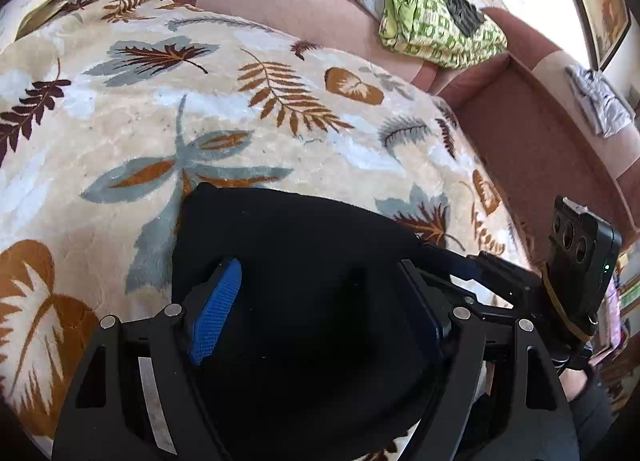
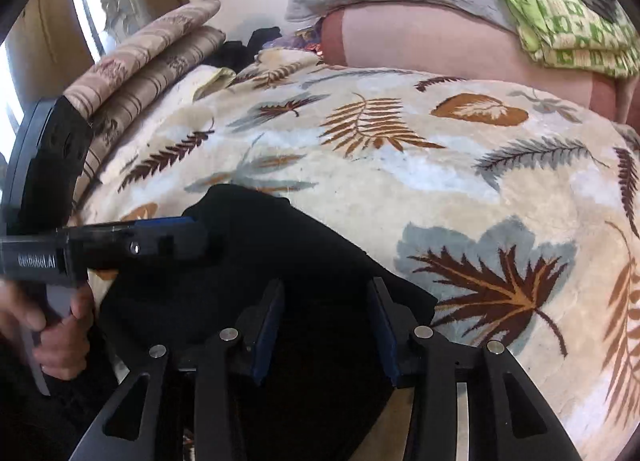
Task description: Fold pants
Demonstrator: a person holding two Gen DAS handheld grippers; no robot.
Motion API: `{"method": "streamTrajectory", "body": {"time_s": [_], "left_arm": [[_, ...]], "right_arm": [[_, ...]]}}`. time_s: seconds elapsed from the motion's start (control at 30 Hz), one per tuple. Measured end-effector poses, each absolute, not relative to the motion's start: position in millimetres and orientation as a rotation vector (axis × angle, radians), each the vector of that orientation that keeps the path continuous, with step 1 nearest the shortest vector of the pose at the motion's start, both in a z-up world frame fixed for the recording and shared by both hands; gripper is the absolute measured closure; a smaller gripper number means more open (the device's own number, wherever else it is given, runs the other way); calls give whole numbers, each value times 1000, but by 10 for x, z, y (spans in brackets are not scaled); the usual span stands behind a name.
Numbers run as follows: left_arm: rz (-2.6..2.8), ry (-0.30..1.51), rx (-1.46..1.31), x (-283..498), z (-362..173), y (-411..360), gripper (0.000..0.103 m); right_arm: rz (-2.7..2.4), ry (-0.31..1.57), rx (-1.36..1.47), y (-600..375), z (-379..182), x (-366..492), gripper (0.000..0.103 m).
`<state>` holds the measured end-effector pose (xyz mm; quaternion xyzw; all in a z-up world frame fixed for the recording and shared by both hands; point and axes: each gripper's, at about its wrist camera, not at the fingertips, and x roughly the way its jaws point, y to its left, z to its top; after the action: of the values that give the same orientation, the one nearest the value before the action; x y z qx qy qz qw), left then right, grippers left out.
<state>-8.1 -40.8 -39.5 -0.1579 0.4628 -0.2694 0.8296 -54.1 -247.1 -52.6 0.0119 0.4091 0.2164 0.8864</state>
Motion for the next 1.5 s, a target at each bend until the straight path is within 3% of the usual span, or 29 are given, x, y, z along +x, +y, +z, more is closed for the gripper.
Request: {"method": "streamTrajectory", "body": {"time_s": [0.17, 0.4, 0.6, 0.8, 0.83, 0.87, 0.9, 0.97, 1.03, 1.13, 1.3, 1.5], "left_arm": [[-523, 929, -541, -115, -294, 93, 24], [-535, 1151, -737, 2, -709, 194, 24], [-538, 1145, -794, 12, -737, 233, 24], [-527, 1136, -766, 10, -703, 197, 24], [-516, 1134, -737, 5, -686, 178, 33], [-495, 1136, -704, -1, -681, 157, 48], [-476, 1135, -668, -14, -676, 148, 51], [-474, 1120, -635, -31, -646, 135, 67], [-465, 1085, -548, -76, -554, 75, 74], [-456, 1035, -418, -102, -406, -56, 76], [-526, 1006, -381, 275, -196, -345, 76], [-549, 1043, -375, 788, -333, -756, 76]], "right_arm": [[441, 738, 272, -2860, -291, -767, 61], [526, 836, 720, -3313, -588, -936, 57], [446, 1004, 763, -3298, -905, -863, 56], [523, 1010, 822, -3172, -956, -800, 53], [520, 1007, 796, -3144, -950, -785, 54], [511, 1004, 794, -3150, -954, -791, 55], [503, 1003, 811, -3157, -978, -782, 59], [487, 1010, 810, -3178, -980, -783, 63], [480, 1007, 770, -3154, -940, -788, 68], [485, 983, 690, -3126, -824, -797, 74], [459, 919, 672, -3301, -583, -658, 74], [429, 896, 627, -3691, -337, -207, 74]]}}
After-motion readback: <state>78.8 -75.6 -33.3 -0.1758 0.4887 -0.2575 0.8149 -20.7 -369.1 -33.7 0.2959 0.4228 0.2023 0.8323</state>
